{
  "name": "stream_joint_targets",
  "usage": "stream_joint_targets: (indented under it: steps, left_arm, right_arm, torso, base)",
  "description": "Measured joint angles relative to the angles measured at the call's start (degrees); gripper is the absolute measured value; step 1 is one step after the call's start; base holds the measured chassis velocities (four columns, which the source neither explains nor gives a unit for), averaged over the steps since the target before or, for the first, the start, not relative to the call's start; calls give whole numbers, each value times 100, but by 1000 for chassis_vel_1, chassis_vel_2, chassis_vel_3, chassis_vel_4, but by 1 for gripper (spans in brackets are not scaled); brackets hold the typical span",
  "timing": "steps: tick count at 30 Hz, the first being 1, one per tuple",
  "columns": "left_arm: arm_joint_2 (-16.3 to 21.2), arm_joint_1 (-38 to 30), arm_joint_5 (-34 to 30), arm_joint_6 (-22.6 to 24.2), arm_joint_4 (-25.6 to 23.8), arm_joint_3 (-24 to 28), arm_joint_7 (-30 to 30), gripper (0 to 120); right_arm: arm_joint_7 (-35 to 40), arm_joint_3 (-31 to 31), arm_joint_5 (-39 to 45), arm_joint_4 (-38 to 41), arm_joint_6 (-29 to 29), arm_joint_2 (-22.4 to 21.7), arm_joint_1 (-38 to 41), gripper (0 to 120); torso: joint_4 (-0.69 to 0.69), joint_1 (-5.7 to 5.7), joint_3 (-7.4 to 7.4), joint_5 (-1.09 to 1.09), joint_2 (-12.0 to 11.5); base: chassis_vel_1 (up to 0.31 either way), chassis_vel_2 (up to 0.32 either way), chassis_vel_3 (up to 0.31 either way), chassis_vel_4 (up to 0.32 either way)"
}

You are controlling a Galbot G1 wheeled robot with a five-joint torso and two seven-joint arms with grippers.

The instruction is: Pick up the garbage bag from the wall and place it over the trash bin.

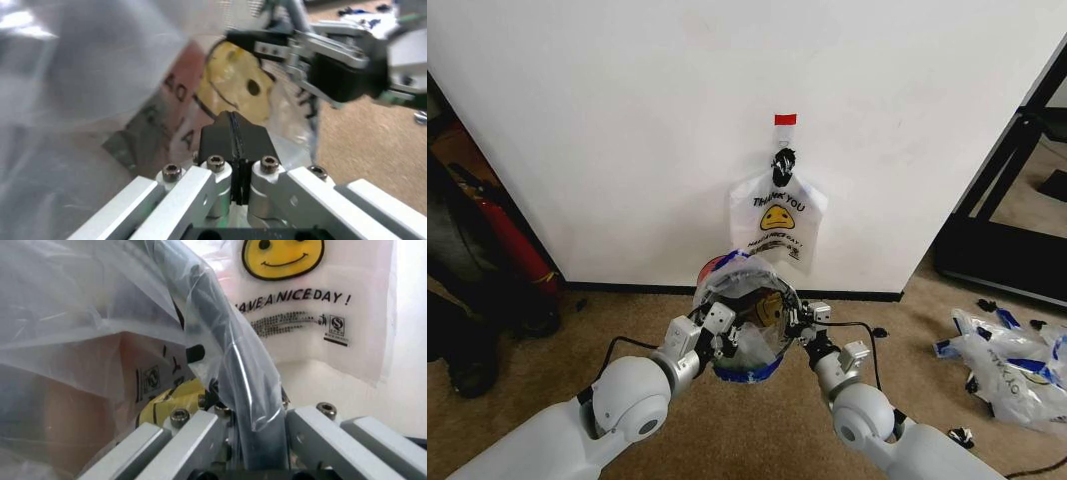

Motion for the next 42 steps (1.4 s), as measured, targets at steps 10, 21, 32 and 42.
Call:
stream_joint_targets:
  steps: [10, 21, 32, 42]
  left_arm:
    - [-46, -72, 208, 41, 287, 219, 5, 0]
    - [271, 400, 496, -272, 119, -471, 284, 0]
    - [242, 620, 306, -547, -96, -531, 588, 34]
    - [253, 435, 271, -511, -631, -571, 456, 71]
  right_arm:
    - [-65, 69, -93, -136, 19, 41, 7, 0]
    - [-4, 132, 288, -338, -17, 145, 70, 0]
    - [26, 174, 422, -293, -45, 164, 44, 0]
    - [-59, 225, 330, -357, -32, 161, 32, 0]
  torso:
    - [-1, 0, 0, -1, 0]
    - [0, 0, -1, -1, 0]
    - [0, 0, -1, -1, 0]
    - [0, 0, -1, 0, 0]
  base:
    - [0, 0, 0, 0]
    - [0, 0, 0, 0]
    - [0, 0, 0, 0]
    - [0, 0, 0, 0]
